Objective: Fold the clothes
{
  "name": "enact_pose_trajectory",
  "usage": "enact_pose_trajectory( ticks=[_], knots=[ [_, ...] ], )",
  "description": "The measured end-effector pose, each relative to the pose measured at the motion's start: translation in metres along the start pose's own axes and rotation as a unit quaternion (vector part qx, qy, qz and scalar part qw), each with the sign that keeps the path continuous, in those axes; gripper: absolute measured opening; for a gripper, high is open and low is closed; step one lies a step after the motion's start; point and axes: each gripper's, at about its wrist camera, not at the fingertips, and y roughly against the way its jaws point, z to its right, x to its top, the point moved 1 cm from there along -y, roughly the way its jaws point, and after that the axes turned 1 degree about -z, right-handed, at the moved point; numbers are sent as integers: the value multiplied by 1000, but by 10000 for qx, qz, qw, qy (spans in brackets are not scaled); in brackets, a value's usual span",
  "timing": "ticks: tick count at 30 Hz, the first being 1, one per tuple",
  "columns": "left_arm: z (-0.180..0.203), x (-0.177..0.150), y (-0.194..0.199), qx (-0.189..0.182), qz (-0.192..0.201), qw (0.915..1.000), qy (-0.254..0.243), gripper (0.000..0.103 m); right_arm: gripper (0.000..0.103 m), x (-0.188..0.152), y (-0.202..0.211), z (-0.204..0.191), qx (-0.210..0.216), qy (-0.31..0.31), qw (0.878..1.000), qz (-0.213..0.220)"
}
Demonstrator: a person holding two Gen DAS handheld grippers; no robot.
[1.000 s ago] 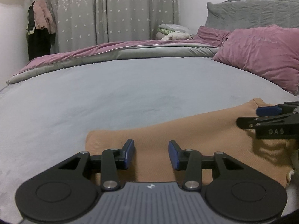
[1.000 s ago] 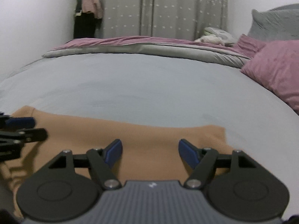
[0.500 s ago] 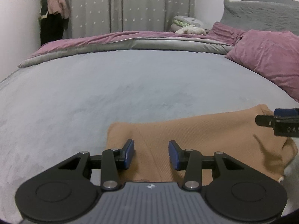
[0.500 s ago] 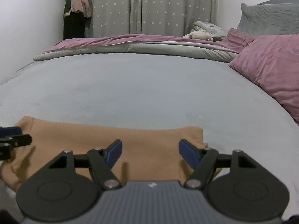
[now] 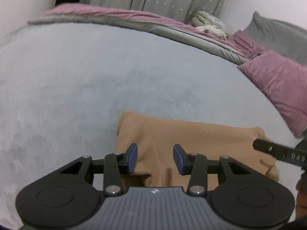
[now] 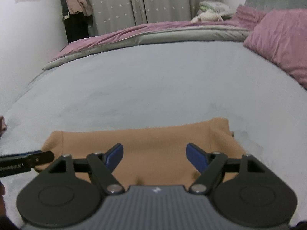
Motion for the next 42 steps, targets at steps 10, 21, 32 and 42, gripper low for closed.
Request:
enact_pose_trajectory(
  ticks=[10,21,32,42],
  knots=[
    [-33,-5,-9,-440,-387,9921,1105,41,77,-13,1,10,135,-312,9989,-319],
    [-45,-3,-3,-321,-251,9901,1346,41,78,-17,2,8,201,-435,9980,-405],
    [-55,-11,-23,-230,-743,9836,1626,44,78,-16,-2,-1,217,-416,9979,-449],
    [-61,-20,-39,-463,-979,9713,2119,50,78,-15,-7,-10,275,-380,9978,-478]
  ],
)
